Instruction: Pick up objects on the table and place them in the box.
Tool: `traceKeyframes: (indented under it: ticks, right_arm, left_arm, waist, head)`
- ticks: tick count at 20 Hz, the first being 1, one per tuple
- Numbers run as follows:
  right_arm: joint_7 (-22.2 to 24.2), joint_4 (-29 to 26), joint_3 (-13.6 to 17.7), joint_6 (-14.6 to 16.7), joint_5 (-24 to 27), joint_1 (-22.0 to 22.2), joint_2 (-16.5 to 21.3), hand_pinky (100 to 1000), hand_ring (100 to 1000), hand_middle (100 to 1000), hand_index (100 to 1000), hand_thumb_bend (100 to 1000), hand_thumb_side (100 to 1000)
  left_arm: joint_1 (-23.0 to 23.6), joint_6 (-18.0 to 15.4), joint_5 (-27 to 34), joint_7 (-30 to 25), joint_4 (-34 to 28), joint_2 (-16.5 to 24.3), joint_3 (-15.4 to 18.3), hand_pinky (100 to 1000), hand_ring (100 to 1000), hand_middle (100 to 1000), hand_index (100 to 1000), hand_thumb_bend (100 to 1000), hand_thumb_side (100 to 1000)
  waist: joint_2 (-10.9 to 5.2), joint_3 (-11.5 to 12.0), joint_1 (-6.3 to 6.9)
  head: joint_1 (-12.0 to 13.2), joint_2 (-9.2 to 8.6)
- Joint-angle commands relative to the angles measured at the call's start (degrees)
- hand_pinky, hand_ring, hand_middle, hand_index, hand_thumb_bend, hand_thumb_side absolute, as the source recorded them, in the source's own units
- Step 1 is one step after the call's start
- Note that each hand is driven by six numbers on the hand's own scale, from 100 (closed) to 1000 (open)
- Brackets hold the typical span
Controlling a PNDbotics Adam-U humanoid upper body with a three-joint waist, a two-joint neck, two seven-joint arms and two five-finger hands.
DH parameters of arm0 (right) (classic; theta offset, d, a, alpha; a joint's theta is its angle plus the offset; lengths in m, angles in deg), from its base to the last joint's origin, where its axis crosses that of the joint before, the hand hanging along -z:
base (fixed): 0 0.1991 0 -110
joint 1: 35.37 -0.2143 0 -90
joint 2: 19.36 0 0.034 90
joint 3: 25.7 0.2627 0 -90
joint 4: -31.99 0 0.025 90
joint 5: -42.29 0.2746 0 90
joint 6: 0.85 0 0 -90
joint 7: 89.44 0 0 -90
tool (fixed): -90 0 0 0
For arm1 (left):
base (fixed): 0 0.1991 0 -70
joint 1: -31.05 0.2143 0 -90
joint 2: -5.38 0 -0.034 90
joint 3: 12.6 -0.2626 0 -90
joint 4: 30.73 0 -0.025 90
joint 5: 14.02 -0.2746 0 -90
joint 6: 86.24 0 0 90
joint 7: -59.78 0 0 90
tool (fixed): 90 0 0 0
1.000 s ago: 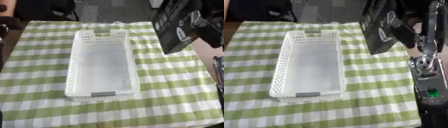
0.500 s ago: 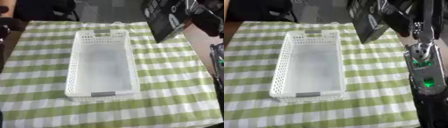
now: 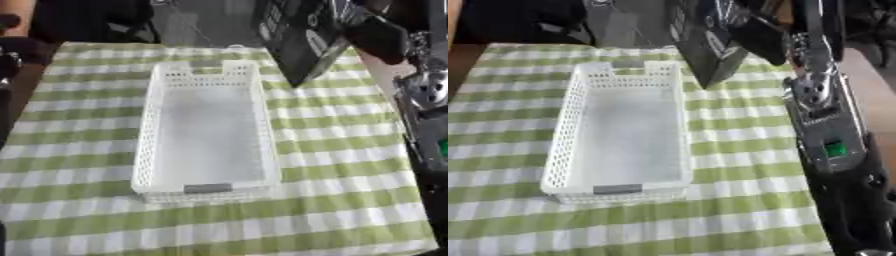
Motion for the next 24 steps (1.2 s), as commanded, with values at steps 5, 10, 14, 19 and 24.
traceKeyframes:
  ticks: [5, 10, 14, 19, 24]
  right_arm:
    - [2.20, 4.41, -1.90, 2.23, -1.13, -3.49, -1.77, 321, 597, 755, 760, 135, 100]
    - [3.74, 8.03, -3.25, 3.95, -1.82, -5.32, -3.01, 327, 600, 756, 760, 123, 100]
    - [4.73, 10.46, -4.11, 5.41, -2.18, -6.62, -3.83, 331, 601, 754, 757, 112, 100]
    - [6.72, 14.50, -5.84, 8.35, -1.43, -8.22, -4.91, 339, 605, 757, 758, 100, 100]
    - [9.39, 17.55, -7.17, 12.28, 0.25, -9.45, -5.85, 391, 641, 777, 783, 134, 113]
  left_arm:
    - [-0.37, 0.28, 0.33, -0.28, -1.18, 0.23, -0.29, 652, 665, 784, 776, 577, 781]
    - [-0.36, 0.50, 0.44, -0.48, -1.18, 0.11, -0.47, 652, 665, 784, 775, 576, 782]
    - [-0.36, 0.65, 0.57, -0.59, -1.18, 0.02, -0.55, 652, 665, 784, 775, 576, 782]
    - [-0.42, 0.93, 0.73, -0.86, -1.18, -0.12, -0.76, 652, 665, 785, 774, 574, 783]
    - [-0.49, 1.04, 0.91, -1.06, -1.18, -0.21, -0.88, 652, 665, 785, 773, 572, 784]
  waist:
    - [-0.69, 0.19, 0.36]
    - [-0.77, 0.57, 0.48]
    - [-0.83, 0.82, 0.53]
    - [-0.86, 1.20, 0.54]
    - [-0.90, 1.60, 0.60]
  head:
    - [-1.23, 0.03]
    - [-1.69, 0.03]
    - [-1.95, 0.03]
    - [-2.25, 0.03]
    - [-2.65, 0.03]
